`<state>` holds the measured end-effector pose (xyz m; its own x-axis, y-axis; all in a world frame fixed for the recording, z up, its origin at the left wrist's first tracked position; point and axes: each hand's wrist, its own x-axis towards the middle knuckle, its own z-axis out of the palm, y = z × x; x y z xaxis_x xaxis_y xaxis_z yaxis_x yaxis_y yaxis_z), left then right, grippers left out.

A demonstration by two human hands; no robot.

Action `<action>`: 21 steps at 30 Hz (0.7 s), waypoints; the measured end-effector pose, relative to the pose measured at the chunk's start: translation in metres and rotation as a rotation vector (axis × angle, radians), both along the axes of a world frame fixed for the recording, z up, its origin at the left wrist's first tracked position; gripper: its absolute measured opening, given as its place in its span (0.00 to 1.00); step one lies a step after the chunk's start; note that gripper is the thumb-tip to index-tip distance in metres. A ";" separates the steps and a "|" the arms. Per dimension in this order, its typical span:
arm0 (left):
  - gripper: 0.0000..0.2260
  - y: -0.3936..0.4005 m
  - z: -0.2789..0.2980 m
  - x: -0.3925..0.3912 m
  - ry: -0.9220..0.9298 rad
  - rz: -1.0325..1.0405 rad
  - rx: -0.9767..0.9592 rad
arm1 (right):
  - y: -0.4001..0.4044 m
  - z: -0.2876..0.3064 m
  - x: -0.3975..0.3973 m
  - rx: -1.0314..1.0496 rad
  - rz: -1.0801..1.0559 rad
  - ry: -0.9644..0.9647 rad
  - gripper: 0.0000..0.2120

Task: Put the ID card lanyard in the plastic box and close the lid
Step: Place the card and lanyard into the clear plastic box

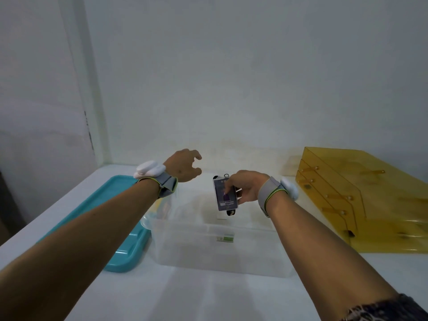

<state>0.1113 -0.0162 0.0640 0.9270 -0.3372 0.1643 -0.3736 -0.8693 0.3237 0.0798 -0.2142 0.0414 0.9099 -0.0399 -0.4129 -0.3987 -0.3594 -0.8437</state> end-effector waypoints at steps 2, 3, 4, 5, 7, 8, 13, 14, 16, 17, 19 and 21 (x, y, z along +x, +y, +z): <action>0.27 0.001 -0.013 0.009 0.045 -0.023 0.091 | -0.001 -0.006 0.003 -0.054 0.023 0.034 0.09; 0.28 0.001 -0.018 0.011 0.059 -0.032 0.126 | -0.001 -0.009 0.005 -0.081 0.034 0.047 0.09; 0.27 0.001 -0.023 0.013 0.063 -0.035 0.151 | -0.001 -0.011 0.007 -0.106 0.044 0.058 0.09; 0.26 0.001 -0.026 0.014 0.053 -0.033 0.168 | -0.001 -0.013 0.009 -0.127 0.049 0.067 0.07; 0.24 0.001 -0.030 0.015 0.010 -0.021 0.185 | -0.001 -0.017 0.011 -0.154 0.063 0.090 0.06; 0.23 0.001 -0.031 0.015 -0.010 -0.014 0.188 | -0.002 -0.018 0.012 -0.158 0.070 0.099 0.06; 0.21 0.001 -0.035 0.016 -0.087 0.006 0.193 | -0.001 -0.030 0.015 -0.117 0.100 0.158 0.05; 0.21 0.001 -0.036 0.016 -0.088 0.007 0.192 | -0.001 -0.032 0.015 -0.116 0.103 0.158 0.04; 0.21 0.002 -0.036 0.016 -0.086 0.002 0.192 | -0.001 -0.032 0.017 -0.142 0.104 0.148 0.04; 0.21 0.003 -0.036 0.016 -0.084 0.001 0.195 | -0.001 -0.032 0.016 -0.172 0.105 0.131 0.03; 0.21 0.004 -0.036 0.016 -0.083 0.005 0.199 | 0.000 -0.032 0.016 -0.234 0.117 0.112 0.01; 0.22 0.004 -0.035 0.015 -0.081 0.008 0.202 | 0.000 -0.032 0.015 -0.300 0.132 0.095 0.03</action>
<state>0.1268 -0.0124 0.0286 0.9163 -0.3637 0.1679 -0.3843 -0.9164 0.1117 0.0950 -0.2138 0.0090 0.8735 -0.0568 -0.4835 -0.4035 -0.6400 -0.6539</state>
